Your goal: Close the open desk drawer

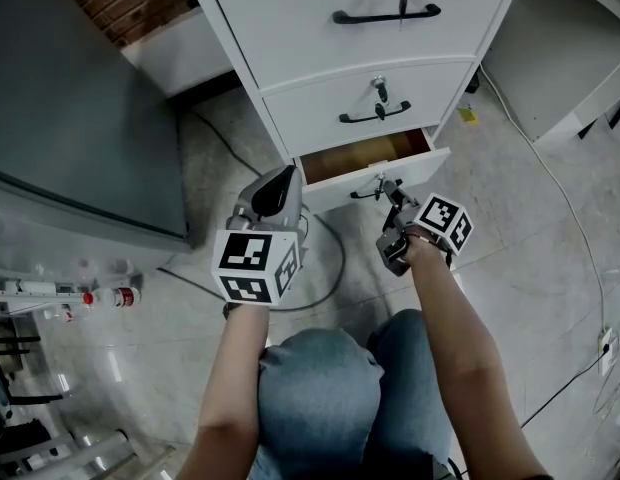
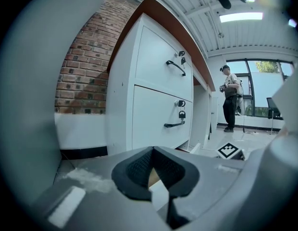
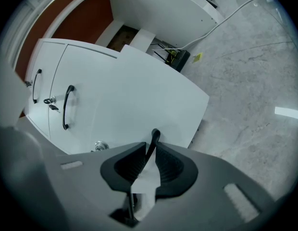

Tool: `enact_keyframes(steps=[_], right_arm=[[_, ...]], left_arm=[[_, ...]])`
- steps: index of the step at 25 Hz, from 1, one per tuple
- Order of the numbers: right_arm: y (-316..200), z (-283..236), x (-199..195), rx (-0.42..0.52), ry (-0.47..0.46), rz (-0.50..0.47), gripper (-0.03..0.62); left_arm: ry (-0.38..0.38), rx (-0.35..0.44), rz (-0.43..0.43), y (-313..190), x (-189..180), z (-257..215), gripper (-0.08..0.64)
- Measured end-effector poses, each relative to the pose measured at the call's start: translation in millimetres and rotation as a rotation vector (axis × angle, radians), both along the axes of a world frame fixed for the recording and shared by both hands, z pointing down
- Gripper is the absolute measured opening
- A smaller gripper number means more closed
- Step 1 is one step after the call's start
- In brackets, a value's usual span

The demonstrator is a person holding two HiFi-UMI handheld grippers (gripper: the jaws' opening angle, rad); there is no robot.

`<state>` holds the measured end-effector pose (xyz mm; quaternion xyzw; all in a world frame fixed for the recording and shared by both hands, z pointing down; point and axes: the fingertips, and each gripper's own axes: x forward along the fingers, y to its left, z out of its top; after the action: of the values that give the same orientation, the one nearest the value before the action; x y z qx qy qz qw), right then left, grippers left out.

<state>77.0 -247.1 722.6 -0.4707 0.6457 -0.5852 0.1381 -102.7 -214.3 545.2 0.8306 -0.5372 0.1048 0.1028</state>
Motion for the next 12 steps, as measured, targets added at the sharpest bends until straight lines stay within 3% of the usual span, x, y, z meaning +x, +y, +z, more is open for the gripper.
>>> enact_keyframes(steps=[12], right_arm=[[-20,0,-4,0.004,0.03,0.01,0.052]], left_arm=[[0.024,-0.009,-0.016,-6,-9,7,-0.002]])
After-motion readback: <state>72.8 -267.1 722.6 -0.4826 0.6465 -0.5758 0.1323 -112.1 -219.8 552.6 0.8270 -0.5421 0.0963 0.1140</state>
